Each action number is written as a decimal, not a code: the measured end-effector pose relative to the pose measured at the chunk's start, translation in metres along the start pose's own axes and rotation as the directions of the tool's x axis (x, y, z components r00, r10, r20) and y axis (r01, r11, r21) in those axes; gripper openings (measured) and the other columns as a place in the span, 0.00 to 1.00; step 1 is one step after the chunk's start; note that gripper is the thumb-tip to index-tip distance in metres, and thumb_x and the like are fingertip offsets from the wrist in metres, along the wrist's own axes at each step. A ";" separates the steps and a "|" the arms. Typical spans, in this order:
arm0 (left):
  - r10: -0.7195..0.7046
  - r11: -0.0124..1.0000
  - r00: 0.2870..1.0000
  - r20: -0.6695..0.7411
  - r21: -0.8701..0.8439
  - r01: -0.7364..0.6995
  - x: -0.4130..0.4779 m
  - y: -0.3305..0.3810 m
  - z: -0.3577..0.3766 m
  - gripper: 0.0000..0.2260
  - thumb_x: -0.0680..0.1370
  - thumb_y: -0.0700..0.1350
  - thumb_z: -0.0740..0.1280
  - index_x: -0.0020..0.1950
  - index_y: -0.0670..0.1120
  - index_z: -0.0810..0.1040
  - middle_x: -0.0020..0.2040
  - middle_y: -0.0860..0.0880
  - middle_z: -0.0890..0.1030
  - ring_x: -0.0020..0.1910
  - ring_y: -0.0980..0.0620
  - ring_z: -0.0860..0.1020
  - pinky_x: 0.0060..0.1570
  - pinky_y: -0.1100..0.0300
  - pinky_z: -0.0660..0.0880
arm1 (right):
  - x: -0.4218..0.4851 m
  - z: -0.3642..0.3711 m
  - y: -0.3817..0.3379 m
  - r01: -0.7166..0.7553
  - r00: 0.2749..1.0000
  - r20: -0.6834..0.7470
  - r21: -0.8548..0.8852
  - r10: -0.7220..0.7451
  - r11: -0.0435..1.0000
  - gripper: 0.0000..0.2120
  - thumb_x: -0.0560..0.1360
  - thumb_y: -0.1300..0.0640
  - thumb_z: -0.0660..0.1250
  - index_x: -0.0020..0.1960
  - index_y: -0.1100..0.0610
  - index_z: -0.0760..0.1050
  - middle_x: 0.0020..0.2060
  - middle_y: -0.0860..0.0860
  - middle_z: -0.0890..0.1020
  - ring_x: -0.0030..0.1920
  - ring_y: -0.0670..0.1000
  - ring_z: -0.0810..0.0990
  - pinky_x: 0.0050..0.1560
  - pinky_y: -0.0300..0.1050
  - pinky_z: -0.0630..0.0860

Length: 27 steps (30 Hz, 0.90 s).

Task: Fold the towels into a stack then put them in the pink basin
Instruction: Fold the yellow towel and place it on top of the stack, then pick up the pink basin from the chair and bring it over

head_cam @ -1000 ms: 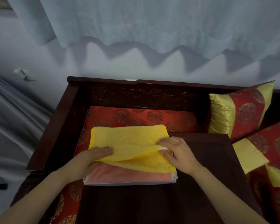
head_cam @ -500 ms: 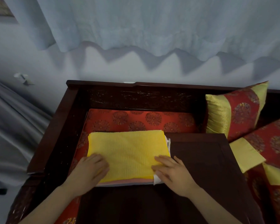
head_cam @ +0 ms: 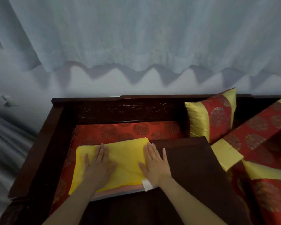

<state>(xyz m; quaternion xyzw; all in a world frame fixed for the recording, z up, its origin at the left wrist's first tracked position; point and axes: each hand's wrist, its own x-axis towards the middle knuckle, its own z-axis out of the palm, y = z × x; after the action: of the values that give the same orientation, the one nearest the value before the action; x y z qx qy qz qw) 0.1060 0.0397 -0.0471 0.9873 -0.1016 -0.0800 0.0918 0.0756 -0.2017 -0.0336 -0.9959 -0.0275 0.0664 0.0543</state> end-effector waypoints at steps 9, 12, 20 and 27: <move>0.323 0.923 0.805 -0.497 -0.023 -0.385 0.014 0.226 -0.150 0.30 0.79 0.60 0.47 0.78 0.46 0.52 0.78 0.47 0.54 0.77 0.50 0.51 0.72 0.40 0.50 | -0.092 -0.179 0.121 -0.340 0.792 -0.529 0.029 0.303 0.940 0.38 0.77 0.34 0.48 0.78 0.54 0.46 0.78 0.51 0.48 0.78 0.51 0.43 0.75 0.60 0.39; 0.442 0.865 0.748 -0.496 0.015 -0.501 -0.005 0.329 -0.189 0.30 0.80 0.59 0.46 0.78 0.47 0.47 0.79 0.46 0.50 0.78 0.48 0.47 0.72 0.39 0.47 | -0.166 -0.235 0.191 -0.476 0.667 -0.625 0.060 0.405 0.877 0.37 0.76 0.32 0.50 0.78 0.49 0.49 0.78 0.51 0.51 0.78 0.52 0.46 0.73 0.61 0.35; 0.674 0.593 0.522 -0.524 -0.038 -0.804 -0.128 0.623 -0.192 0.29 0.80 0.53 0.54 0.78 0.46 0.49 0.78 0.45 0.54 0.78 0.46 0.51 0.73 0.39 0.50 | -0.469 -0.305 0.400 -0.721 0.411 -0.709 0.132 0.573 0.680 0.36 0.73 0.35 0.46 0.75 0.54 0.60 0.75 0.55 0.62 0.76 0.55 0.56 0.75 0.60 0.51; 0.798 0.387 0.397 -0.453 -0.119 -0.914 -0.266 0.857 -0.110 0.30 0.79 0.51 0.58 0.77 0.44 0.50 0.77 0.42 0.57 0.77 0.44 0.55 0.73 0.41 0.52 | -0.718 -0.268 0.545 -0.856 0.222 -0.614 0.250 0.757 0.453 0.30 0.76 0.41 0.59 0.73 0.56 0.62 0.74 0.56 0.63 0.75 0.57 0.58 0.74 0.61 0.54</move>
<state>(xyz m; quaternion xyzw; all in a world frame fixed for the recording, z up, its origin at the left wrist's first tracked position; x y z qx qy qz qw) -0.2912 -0.7094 0.2665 0.7498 -0.5713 0.1262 0.3091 -0.5723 -0.8149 0.2629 -0.8165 0.5086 -0.2682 -0.0532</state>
